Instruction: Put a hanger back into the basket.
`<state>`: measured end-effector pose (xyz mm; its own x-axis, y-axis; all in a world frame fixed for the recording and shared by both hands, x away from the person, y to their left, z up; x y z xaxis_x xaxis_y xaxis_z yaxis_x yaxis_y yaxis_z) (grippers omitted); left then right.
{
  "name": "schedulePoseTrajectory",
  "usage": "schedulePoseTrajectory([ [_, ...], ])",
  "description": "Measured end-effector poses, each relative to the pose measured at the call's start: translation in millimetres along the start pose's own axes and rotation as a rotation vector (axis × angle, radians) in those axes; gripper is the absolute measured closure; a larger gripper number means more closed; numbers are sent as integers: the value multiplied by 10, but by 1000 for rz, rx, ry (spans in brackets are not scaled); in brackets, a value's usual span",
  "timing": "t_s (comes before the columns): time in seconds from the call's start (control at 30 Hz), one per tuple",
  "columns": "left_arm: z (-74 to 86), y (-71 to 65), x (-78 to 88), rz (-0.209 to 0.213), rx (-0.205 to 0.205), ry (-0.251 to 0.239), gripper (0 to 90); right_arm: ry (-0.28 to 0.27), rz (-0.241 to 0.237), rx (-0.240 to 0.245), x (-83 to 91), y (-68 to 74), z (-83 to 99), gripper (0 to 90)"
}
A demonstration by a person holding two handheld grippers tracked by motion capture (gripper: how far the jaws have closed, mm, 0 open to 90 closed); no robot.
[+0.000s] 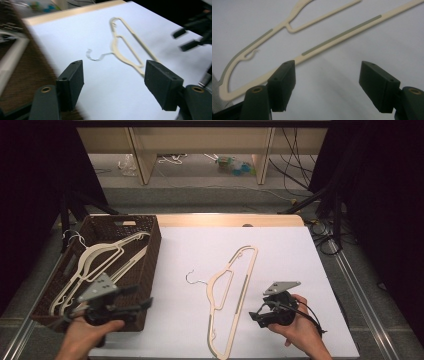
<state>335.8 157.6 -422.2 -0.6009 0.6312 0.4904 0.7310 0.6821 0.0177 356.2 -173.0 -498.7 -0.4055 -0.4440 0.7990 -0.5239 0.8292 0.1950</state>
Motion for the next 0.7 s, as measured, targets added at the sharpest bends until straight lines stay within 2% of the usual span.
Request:
schedulePoseTrajectory([
  [0.03,13,-77,-80,16,-7,4,320,5,3,-13,-49,4,-23,303],
  [0.1,34,-176,-225,22,-15,4,311,1,9,-25,-153,1,-87,299],
  [0.17,69,-233,-347,29,-20,5,287,9,20,-31,-240,-5,-138,292],
  [0.2,94,-262,-405,32,0,4,282,19,25,-43,-274,2,-155,283],
  [0.27,187,-309,-510,73,-11,29,257,23,38,-32,-355,-11,-198,281],
  [0.3,226,-324,-546,73,2,33,253,19,45,-25,-395,-22,-218,278],
  [0.33,266,-328,-578,75,3,30,253,38,52,-31,-413,-24,-217,274],
  [0.4,312,-340,-607,84,1,39,249,47,61,-32,-467,-15,-225,274],
  [0.53,321,-376,-632,94,15,2,237,66,76,-44,-539,-1,-238,274],
  [0.7,341,-440,-648,97,-31,1,230,75,102,-44,-617,-58,-256,271],
])
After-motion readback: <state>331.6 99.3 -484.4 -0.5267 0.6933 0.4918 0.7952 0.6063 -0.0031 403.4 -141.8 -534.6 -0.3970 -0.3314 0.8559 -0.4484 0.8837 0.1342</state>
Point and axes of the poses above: each handheld gripper's, and its own axes: x roughly backward along the jaws, z roughly out of its underside, y roughly to its left, the point moved 9 cm from there along -x, roughly forward along the jaws, and after that the axes turned 12 degrees about -x, right-handed, at the moved point
